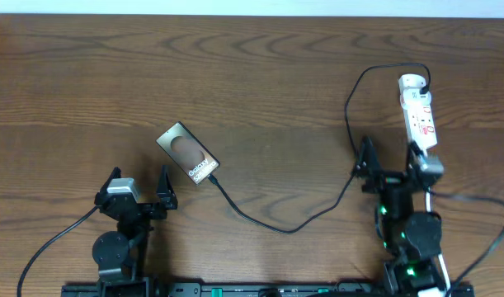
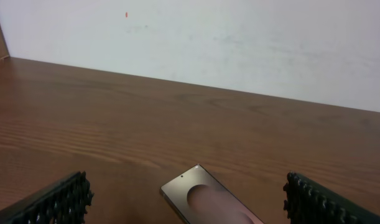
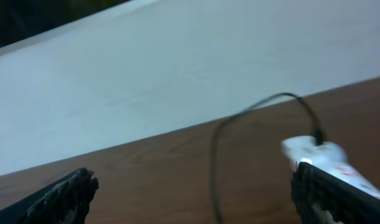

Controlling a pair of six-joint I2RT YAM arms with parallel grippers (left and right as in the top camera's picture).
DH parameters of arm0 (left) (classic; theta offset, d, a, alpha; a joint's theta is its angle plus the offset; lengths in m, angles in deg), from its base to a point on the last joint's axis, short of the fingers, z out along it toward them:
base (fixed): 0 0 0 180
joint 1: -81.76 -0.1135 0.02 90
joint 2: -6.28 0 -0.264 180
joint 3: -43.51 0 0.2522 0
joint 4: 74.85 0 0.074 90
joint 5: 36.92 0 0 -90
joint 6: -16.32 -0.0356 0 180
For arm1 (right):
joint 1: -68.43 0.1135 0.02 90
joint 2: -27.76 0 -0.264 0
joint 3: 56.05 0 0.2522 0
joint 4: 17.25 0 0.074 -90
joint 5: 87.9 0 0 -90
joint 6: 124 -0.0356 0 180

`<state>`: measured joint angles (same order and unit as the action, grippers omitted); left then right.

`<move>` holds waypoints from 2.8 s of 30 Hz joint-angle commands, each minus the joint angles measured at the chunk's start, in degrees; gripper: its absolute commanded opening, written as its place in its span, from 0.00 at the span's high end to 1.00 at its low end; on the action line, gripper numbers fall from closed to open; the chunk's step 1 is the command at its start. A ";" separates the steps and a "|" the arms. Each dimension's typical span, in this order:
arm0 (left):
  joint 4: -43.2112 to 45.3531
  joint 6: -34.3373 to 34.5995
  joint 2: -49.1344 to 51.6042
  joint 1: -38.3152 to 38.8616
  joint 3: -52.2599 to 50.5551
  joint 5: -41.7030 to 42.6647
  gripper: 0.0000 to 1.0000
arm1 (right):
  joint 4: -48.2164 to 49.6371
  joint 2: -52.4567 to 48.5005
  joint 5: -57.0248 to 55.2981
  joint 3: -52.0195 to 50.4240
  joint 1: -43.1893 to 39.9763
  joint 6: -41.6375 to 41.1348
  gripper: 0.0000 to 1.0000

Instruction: Plug charger to phone and switch on socket

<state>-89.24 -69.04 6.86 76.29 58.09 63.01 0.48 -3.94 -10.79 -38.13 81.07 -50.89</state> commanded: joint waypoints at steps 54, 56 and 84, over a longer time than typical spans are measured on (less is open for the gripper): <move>-2.58 -0.13 -0.35 -0.09 -0.59 0.79 0.02 | -35.19 31.43 6.84 -3.85 -14.14 10.32 0.01; -2.58 -0.13 -0.35 -0.09 -0.59 0.79 0.02 | -35.17 31.43 6.86 -3.85 -14.14 10.32 0.01; -2.58 -0.11 -0.35 -0.09 -0.59 0.76 0.02 | -35.17 31.43 6.84 -3.85 -14.14 10.32 0.01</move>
<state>-89.26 -69.04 6.88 76.29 58.11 63.01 -34.45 26.92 -4.30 -41.91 67.17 -41.14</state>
